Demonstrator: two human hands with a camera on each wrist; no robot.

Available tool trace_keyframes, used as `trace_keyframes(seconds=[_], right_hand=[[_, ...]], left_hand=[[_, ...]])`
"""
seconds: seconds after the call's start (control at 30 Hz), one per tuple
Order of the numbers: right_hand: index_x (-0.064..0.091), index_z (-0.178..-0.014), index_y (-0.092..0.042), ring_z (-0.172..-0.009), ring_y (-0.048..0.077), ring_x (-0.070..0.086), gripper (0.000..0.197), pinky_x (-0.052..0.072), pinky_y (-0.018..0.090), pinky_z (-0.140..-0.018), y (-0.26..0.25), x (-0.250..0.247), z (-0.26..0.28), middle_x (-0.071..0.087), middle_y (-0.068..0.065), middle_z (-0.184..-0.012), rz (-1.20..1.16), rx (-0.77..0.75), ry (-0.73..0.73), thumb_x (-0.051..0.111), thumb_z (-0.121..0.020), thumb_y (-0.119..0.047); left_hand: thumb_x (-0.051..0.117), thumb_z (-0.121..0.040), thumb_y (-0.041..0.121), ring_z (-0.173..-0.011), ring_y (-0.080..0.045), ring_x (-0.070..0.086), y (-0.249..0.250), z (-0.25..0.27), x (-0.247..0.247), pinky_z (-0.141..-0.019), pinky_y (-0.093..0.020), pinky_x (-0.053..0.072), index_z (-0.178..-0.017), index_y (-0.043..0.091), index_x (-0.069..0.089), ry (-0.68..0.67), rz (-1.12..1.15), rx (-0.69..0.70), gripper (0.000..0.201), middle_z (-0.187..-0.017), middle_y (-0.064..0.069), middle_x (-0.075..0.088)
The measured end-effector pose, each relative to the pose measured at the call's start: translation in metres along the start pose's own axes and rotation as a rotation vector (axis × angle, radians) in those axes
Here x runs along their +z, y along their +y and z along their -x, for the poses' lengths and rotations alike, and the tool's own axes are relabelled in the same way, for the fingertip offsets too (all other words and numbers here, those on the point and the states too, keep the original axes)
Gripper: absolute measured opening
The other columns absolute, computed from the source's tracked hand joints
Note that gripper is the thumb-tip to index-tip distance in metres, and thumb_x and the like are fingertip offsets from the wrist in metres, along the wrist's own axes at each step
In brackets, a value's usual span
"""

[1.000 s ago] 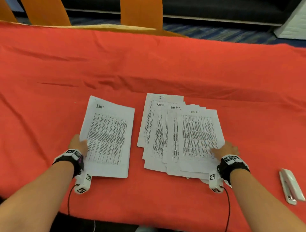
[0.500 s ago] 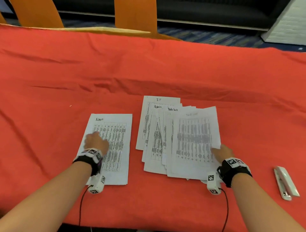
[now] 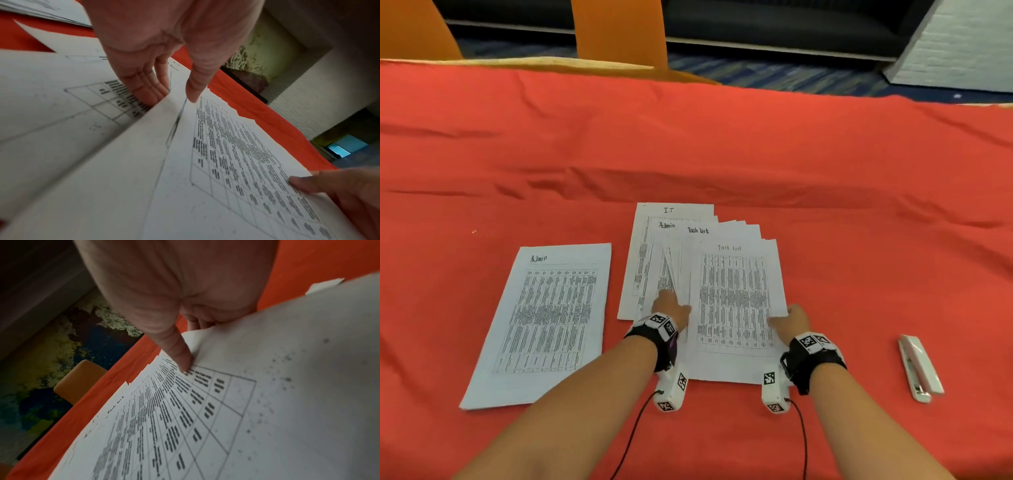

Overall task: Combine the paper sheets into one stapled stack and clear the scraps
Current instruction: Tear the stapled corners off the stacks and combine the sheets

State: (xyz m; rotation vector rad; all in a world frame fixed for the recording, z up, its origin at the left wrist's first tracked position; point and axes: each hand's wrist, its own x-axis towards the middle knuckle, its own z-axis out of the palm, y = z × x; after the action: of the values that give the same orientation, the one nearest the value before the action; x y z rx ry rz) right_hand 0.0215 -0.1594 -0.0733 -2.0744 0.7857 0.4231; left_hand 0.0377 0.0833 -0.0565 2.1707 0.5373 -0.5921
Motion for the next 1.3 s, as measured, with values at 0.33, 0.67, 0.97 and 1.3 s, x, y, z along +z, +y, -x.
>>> trace_keyframes(seconds=[0.33,0.67,0.97,1.3], right_hand=[[0.058,-0.115,-0.003,-0.09,0.026,0.065,0.031,0.053,0.035,-0.08,-0.006,-0.018,-0.005,0.068,0.015,-0.113,-0.121,-0.126,-0.184,0.067,-0.086,-0.012],[0.043,-0.131,-0.01,-0.107,0.023,0.062,0.058,0.048,0.039,-0.097,-0.023,-0.032,-0.012,0.062,0.003,-0.123,-0.166,-0.171,-0.319,0.073,-0.082,-0.016],[0.059,-0.124,-0.009,-0.104,0.023,0.061,0.038,0.047,0.033,-0.089,-0.026,-0.048,-0.006,0.064,0.003,-0.112,-0.204,-0.295,-0.237,0.064,-0.086,-0.002],[0.067,-0.102,-0.021,-0.109,0.034,0.064,0.036,0.045,0.055,-0.1,0.024,-0.081,-0.041,0.068,0.016,-0.116,-0.469,-0.15,-0.123,0.069,-0.079,0.006]], left_hand=[[0.045,-0.097,0.009,-0.118,-0.023,0.049,0.005,0.017,0.004,-0.098,-0.027,0.037,-0.142,0.006,0.037,0.047,0.13,0.056,0.045,-0.141,-0.011,0.046],[0.045,-0.097,0.012,-0.136,-0.02,0.04,-0.021,0.032,0.007,-0.114,-0.035,0.03,-0.148,0.017,0.029,0.025,0.305,0.07,0.054,-0.148,0.001,0.041],[0.042,-0.098,0.027,-0.094,-0.02,0.054,-0.006,0.036,0.02,-0.088,-0.032,0.044,-0.116,0.011,0.043,0.069,0.178,0.092,0.024,-0.109,-0.007,0.052],[0.074,-0.079,0.032,-0.131,-0.034,0.035,-0.033,0.007,0.0,-0.106,-0.042,0.037,-0.136,0.006,0.037,0.36,-0.116,-0.198,0.073,-0.139,-0.019,0.037]])
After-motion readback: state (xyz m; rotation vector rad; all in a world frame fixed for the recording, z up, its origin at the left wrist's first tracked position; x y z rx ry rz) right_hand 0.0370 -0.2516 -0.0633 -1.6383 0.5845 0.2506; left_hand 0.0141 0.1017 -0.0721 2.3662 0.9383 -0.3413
